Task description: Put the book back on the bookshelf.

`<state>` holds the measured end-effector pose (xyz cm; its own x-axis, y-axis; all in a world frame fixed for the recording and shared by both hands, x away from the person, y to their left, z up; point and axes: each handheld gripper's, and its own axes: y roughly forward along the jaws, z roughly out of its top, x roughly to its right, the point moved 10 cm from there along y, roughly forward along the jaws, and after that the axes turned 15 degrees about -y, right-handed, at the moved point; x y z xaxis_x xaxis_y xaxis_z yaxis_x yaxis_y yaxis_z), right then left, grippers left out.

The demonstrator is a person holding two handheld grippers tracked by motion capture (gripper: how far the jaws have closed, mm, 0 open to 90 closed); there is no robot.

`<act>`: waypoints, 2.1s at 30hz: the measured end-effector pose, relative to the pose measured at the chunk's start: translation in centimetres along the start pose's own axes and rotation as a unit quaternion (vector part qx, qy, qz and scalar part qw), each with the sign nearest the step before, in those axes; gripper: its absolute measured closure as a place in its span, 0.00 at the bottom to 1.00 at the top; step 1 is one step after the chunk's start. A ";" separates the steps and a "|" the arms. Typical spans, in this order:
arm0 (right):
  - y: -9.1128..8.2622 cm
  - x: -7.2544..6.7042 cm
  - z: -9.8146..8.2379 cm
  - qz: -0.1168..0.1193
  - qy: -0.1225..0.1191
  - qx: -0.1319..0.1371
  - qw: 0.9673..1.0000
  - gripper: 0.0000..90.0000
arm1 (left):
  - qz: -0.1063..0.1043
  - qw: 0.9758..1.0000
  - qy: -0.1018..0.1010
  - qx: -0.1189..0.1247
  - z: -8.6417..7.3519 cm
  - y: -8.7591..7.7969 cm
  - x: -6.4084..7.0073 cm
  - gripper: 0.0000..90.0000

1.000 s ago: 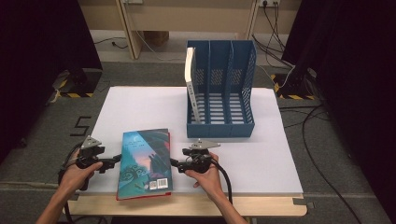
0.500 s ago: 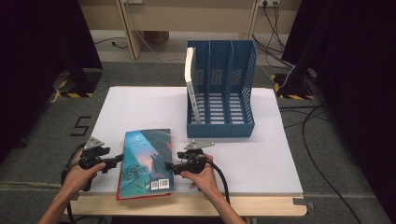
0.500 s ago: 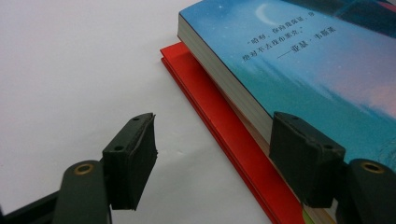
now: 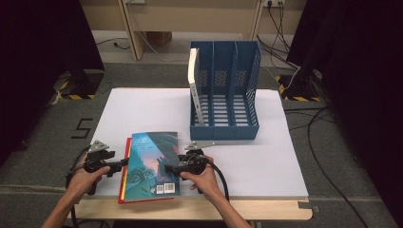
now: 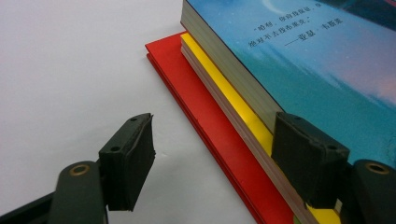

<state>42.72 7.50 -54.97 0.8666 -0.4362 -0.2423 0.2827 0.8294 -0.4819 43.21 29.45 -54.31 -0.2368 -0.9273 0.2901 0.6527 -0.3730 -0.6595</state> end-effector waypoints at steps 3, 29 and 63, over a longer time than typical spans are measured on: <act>0.3 -0.3 -0.2 0.017 0.024 0.000 1.000 0.20 | -0.001 1.000 -0.002 -0.001 0.0 0.0 0.0 0.32; 0.7 -1.7 2.3 0.061 -0.047 0.026 0.997 0.48 | -0.004 1.000 0.019 0.005 0.1 0.1 0.6 0.38; -1.6 -3.6 6.8 -0.003 -0.217 0.080 0.973 0.67 | -0.017 0.998 -0.058 0.015 0.5 0.7 -0.3 0.17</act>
<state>41.92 10.09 -47.63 0.9470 -0.2812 0.1551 0.3183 0.8859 -0.3374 44.09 29.48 -54.46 -0.1743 -0.9035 0.3916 0.6676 -0.4008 -0.6274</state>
